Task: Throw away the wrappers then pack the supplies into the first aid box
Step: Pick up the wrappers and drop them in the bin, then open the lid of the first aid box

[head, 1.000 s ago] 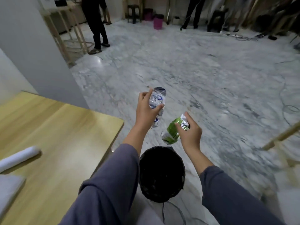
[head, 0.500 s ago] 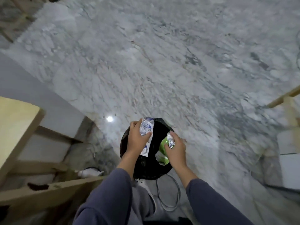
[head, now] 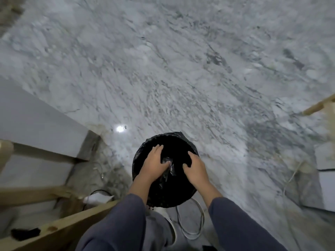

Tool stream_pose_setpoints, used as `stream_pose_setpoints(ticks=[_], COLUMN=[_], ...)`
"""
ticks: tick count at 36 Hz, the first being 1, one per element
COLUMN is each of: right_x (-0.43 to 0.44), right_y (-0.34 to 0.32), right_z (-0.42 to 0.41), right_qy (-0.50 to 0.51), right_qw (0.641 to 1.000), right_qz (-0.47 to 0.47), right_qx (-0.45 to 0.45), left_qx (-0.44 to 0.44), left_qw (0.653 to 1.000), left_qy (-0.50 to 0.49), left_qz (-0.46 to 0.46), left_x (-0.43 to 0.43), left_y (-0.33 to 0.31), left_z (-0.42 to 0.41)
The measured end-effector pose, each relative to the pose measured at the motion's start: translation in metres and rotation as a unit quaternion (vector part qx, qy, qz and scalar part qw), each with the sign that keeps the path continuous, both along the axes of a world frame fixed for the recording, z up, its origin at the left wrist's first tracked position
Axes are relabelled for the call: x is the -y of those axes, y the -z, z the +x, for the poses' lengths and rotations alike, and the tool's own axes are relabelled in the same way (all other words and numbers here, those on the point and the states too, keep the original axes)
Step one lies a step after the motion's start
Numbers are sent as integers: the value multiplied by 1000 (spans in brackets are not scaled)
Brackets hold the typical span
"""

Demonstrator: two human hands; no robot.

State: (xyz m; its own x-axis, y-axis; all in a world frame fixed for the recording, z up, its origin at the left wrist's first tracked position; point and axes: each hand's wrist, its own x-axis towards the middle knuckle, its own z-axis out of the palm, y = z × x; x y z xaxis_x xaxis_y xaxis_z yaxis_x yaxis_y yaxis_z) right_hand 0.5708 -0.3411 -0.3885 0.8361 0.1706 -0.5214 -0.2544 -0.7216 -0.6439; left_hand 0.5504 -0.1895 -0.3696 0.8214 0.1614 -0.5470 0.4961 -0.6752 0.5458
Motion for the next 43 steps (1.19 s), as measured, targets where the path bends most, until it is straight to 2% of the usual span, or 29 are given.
stream_pose_setpoints(ticks=[4,8,14,24,37,43], right_x=[7,16,30,26,-102,-197], right_y=[-38,-87,-177,-320,-434,-451], right_z=[7,10,10,-33,-130,-196], right_qy=[-31,-53,-89,-145,-257,-350], right_qw=[999,995,984,943,877,825], right_qz=[-23,-31,-39,-50,43,120], right_qx=[33,76,152,296,404,427], left_qx=[22,87,171,286,342,310], left_qw=[998,988,960,900,852,830], left_qy=[32,65,101,92,-45,-157], left_qz=[47,114,199,315,393,436], left_x=[5,11,17,6,-101,-169], left_y=[-42,-99,-197,-341,-440,-455], left_z=[5,5,-5,-70,-219,-323])
